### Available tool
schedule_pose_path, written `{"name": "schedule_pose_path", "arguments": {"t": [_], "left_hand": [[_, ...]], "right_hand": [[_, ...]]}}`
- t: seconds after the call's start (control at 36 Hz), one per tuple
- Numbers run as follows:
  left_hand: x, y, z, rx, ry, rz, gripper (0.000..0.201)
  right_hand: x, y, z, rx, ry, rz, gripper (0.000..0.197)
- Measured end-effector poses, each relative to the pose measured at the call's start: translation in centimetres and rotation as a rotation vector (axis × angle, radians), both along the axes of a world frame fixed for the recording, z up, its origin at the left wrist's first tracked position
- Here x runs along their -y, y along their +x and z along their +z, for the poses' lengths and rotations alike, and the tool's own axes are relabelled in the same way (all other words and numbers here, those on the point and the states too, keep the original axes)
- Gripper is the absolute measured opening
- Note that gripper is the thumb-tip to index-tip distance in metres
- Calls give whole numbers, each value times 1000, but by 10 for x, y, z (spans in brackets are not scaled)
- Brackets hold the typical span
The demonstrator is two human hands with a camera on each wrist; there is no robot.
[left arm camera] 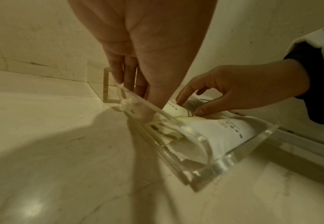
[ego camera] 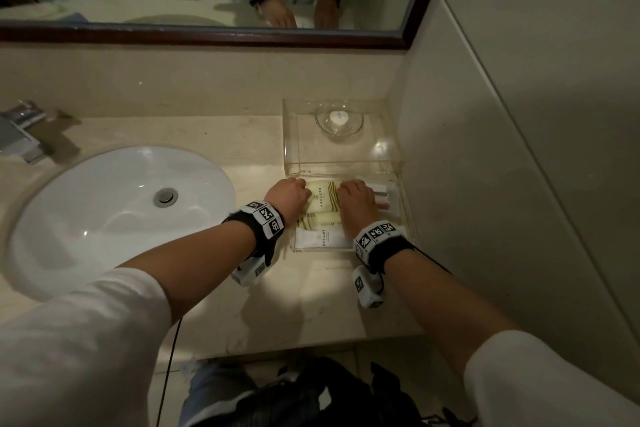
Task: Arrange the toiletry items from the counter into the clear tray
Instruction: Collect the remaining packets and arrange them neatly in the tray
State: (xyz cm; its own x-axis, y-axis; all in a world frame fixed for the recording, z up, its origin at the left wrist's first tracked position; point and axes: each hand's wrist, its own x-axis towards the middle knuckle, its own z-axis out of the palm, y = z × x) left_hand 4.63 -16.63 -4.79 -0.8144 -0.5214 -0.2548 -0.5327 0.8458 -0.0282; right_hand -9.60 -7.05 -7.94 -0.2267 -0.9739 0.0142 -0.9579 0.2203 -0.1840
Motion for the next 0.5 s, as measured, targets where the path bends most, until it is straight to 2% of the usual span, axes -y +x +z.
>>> {"name": "schedule_pose_path", "arguments": {"t": [0.08,0.19,0.25,0.33,0.44,0.5], "left_hand": [[-2,3,-2,-55,-23,-8,20],[-5,2,-6,-173,38,12,31],[-7,0,-7,-228,67,2,37],[-10,-5,-7,-251,107,-26,41],[-15,-11,-8,-237,127,-48,41],[-16,-13,-11,-227,135,-47,40]], "right_hand": [[-4,-2,0,29,-127,-51,41],[-14,-9,6,109,-281,-270,30],[-21,-18,5,137,-202,-350,43],[-28,-31,-1,184,-10,-377,61],[-29,-40,-9,256,75,-324,56],[-28,-43,-10,227,103,-263,50]]}}
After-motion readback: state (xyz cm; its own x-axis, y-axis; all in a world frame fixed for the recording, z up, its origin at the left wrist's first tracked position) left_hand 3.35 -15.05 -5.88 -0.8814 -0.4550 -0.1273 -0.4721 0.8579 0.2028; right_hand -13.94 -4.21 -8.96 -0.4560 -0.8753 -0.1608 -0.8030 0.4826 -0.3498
